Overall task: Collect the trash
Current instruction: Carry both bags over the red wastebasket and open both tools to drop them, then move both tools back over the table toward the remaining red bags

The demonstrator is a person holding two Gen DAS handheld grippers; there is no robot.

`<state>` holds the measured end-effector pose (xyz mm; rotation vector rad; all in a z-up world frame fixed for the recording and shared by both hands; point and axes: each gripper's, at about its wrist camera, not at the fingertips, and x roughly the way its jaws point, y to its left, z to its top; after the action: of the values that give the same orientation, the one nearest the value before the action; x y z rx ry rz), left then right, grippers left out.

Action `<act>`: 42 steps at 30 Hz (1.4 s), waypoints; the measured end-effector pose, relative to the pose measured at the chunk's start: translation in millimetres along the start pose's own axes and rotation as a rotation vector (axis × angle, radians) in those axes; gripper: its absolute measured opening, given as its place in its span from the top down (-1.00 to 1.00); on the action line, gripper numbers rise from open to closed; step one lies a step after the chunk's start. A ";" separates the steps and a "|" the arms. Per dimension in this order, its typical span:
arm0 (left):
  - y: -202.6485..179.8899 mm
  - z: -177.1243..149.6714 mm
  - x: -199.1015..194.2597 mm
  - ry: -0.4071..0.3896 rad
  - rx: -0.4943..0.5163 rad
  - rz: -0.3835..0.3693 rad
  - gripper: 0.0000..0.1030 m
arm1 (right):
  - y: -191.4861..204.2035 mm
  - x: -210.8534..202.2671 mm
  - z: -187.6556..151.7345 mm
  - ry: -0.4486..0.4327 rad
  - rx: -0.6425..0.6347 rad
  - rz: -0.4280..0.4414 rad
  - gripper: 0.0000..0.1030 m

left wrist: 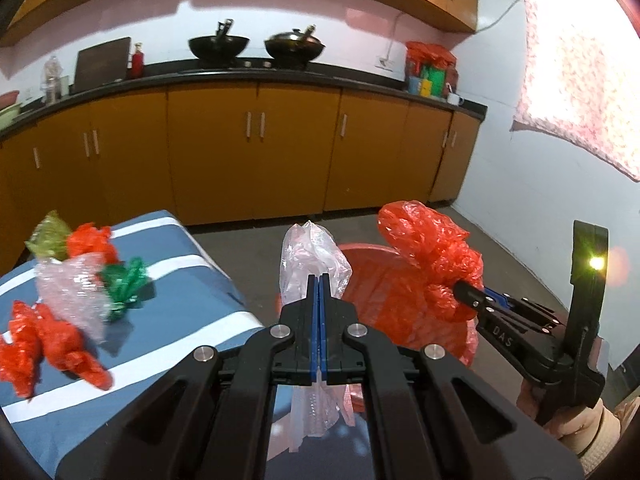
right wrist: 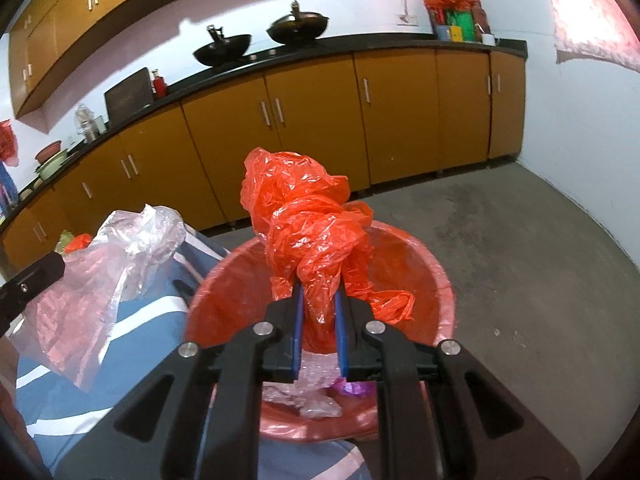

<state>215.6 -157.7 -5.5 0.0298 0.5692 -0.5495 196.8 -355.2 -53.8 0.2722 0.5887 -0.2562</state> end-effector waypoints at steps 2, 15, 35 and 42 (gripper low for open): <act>-4.7 0.2 8.9 0.010 0.007 -0.010 0.99 | -6.4 5.8 -0.8 0.006 0.008 -0.009 0.72; -30.5 -10.6 51.7 0.071 0.020 -0.065 0.99 | -25.9 34.1 2.3 0.029 0.036 -0.032 0.71; -36.4 -25.9 72.8 0.169 0.014 -0.100 0.87 | -35.9 39.9 -9.4 0.043 0.030 -0.050 0.47; -25.9 -25.2 66.7 0.157 0.003 -0.072 0.87 | -23.9 35.0 -9.0 0.035 -0.006 -0.047 0.47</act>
<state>236.8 -207.9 -58.3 0.0562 0.7250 -0.6221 212.8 -380.2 -85.5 0.2574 0.6310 -0.2952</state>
